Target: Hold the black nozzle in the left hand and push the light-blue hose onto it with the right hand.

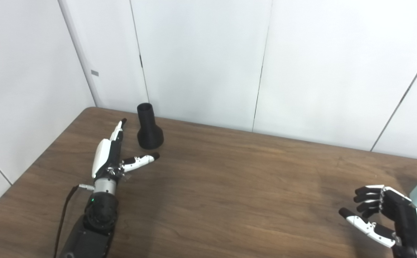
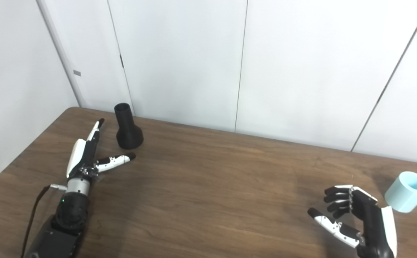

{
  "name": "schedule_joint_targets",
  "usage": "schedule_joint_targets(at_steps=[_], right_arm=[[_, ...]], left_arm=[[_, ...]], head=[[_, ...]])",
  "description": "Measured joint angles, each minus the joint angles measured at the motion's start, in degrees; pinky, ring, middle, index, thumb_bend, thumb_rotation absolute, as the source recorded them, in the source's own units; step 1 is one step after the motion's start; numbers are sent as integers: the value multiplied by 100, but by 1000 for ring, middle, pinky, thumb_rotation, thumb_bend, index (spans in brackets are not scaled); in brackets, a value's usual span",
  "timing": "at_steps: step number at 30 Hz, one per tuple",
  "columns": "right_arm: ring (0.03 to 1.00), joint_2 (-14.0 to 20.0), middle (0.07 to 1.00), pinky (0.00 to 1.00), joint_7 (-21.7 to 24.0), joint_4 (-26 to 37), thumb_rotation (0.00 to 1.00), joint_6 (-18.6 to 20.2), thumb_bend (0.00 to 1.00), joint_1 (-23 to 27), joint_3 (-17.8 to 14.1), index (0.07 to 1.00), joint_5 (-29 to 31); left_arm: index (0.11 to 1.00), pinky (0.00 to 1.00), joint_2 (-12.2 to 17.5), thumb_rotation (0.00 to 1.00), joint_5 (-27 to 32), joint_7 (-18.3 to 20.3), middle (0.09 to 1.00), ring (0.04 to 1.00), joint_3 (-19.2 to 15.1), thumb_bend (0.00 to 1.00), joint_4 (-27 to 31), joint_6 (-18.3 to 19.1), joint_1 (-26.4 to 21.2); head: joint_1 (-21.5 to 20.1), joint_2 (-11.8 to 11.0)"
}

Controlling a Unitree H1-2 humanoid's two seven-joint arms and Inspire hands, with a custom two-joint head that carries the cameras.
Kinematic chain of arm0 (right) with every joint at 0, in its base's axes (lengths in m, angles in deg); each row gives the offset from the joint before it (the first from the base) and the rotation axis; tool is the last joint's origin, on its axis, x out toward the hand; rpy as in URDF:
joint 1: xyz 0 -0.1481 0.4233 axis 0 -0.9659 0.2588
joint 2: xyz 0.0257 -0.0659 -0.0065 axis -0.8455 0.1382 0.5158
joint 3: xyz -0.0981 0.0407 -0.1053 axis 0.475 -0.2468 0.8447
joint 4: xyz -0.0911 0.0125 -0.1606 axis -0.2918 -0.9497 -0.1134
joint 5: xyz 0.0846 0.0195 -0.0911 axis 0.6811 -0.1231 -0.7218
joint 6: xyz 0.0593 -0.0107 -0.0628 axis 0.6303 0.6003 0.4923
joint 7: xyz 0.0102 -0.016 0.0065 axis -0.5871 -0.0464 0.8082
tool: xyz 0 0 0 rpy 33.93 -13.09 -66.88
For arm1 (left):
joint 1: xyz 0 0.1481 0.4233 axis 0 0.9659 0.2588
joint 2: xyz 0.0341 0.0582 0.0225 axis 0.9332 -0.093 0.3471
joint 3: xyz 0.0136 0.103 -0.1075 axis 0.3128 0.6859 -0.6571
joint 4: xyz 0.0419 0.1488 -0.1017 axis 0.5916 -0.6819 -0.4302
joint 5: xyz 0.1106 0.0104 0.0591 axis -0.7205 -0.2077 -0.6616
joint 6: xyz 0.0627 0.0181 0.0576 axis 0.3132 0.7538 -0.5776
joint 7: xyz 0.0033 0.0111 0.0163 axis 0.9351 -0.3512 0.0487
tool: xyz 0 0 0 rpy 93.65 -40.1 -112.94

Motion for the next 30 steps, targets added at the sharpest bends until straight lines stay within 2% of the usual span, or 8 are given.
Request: schedule_joint_targets(at_steps=[2, 4, 8, 15, 21, 30], right_arm=[[406, -7, 487, 315, 0, 54, 0, 63, 515, -3, 0, 500, 1], [398, -6, 483, 303, 0, 97, 0, 113, 514, -9, -1, 505, -5], [408, -6, 482, 319, 0, 184, 0, 147, 515, -19, 2, 502, -42], [394, -7, 482, 297, 4, 203, 0, 201, 514, -24, 2, 505, -58], [404, -9, 481, 309, 11, 210, 0, 213, 514, -30, 11, 503, -52], [411, -37, 473, 329, 19, 293, 0, 331, 515, -97, 15, 504, -59]], left_arm=[[999, 848, 78, 367, -57, 87, 959, 934, 103, 976, 12, 218, -58], [978, 819, 155, 335, -139, 169, 912, 898, 200, 968, 27, 437, -144], [991, 816, 246, 306, -222, 244, 922, 909, 295, 975, -37, 650, -342], [1000, 843, 279, 293, -209, 258, 991, 969, 369, 975, -482, 643, -589], [1000, 829, 295, 298, -202, 181, 992, 963, 392, 973, -849, 430, -741], [1000, 821, 367, 276, -253, 187, 1000, 963, 560, 976, -925, 527, -829]], head=[[0, 17], [0, 18], [9, 26], [18, 44], [0, 53], [-70, 70]])
